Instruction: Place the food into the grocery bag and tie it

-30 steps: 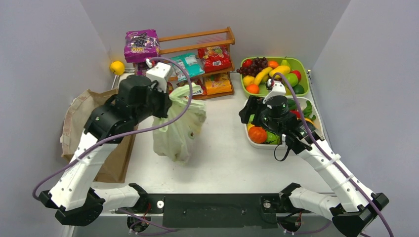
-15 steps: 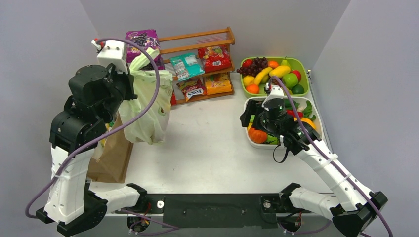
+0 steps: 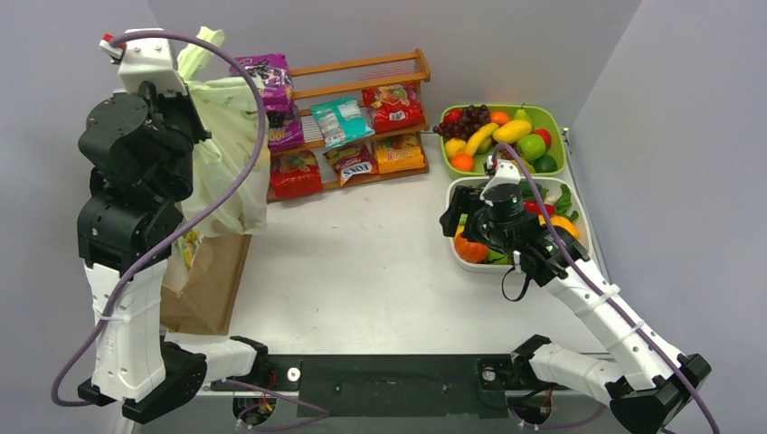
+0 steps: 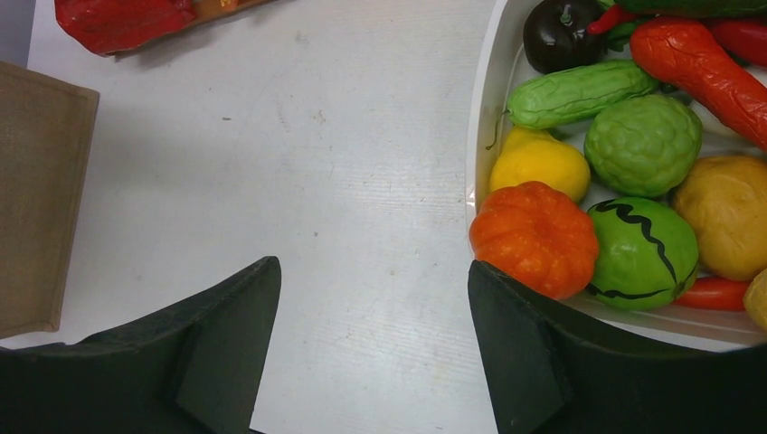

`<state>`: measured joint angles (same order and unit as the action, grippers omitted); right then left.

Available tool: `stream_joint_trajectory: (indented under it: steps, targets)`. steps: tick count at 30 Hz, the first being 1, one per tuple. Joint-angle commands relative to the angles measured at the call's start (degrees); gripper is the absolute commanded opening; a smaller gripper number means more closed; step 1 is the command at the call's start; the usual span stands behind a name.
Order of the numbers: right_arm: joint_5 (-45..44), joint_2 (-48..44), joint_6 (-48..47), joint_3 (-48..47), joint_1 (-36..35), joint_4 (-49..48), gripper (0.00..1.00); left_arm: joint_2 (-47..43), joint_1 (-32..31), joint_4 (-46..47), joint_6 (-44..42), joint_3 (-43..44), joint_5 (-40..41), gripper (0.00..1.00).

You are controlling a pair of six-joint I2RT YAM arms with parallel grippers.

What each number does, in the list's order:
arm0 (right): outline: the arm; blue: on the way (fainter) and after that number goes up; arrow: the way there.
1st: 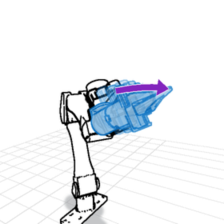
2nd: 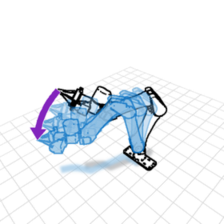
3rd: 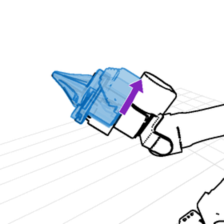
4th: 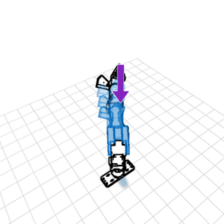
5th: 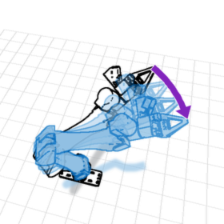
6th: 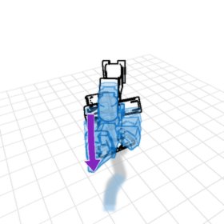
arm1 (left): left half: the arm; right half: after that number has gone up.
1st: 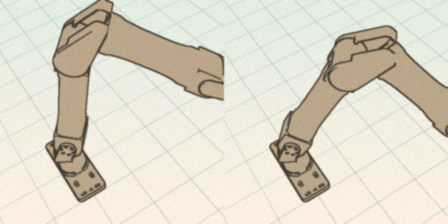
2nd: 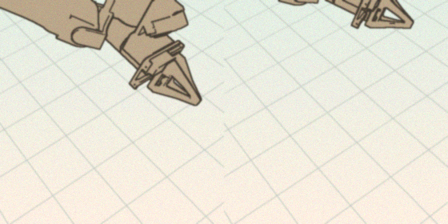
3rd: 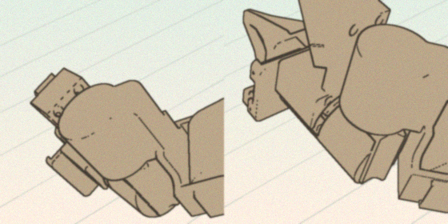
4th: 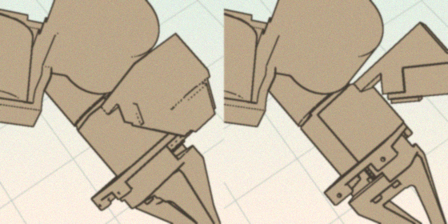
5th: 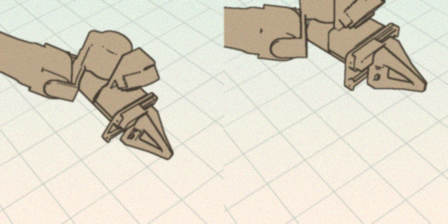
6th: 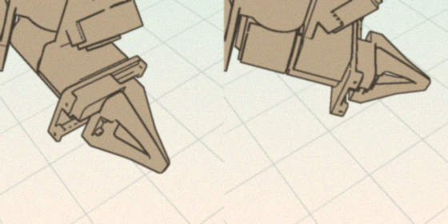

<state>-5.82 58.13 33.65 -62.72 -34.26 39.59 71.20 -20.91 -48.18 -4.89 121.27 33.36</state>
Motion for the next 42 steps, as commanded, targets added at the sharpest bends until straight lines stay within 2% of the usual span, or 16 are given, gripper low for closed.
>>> stream_joint_trajectory:
  steps: [1, 7, 12, 16, 21, 26, 29, 36, 42]
  targets:
    - [0.4, -1.2, 0.3, 1.0, -0.1, -0.8, 0.72, -0.1, 2.6, 9.6, -3.6, 3.6, 5.1, 0.0]
    - [1.2, -1.1, 0.2, 1.2, -0.2, -0.6, 0.72, -1.8, 6.6, 14.5, -11.0, -1.6, 11.7, 0.0]
    - [2.4, 0.0, -0.3, 0.6, -0.2, 0.2, 0.72, -5.2, 18.5, 14.2, -8.2, -8.2, 6.3, 0.0]
    - [3.1, 1.2, -1.0, -0.7, -0.2, 1.2, 0.72, -7.1, 22.6, 17.2, -10.6, -13.7, 7.4, 0.0]
    - [3.6, 1.9, -1.4, -2.0, -0.3, 2.3, 0.72, -8.5, 26.3, 19.5, -11.0, -18.5, 7.2, 0.0]
    - [3.9, 2.4, -1.0, -2.3, -1.1, 2.6, 0.71, -9.0, 26.9, 20.7, -10.2, -21.0, 5.7, 0.0]
    - [3.3, 2.6, -0.4, -2.0, -1.9, 2.5, 0.71, -10.7, 27.0, 20.4, -7.3, -24.8, 4.8, 0.0]
    - [2.3, 3.3, 0.7, -1.0, -3.8, 1.4, 0.71, -20.0, 26.9, 19.4, 7.1, -46.3, 2.0, 0.0]
    - [1.5, 4.8, 1.0, -1.0, -5.2, 0.8, 0.71, -22.4, 26.9, 19.7, 15.3, -51.6, -2.7, 0.0]
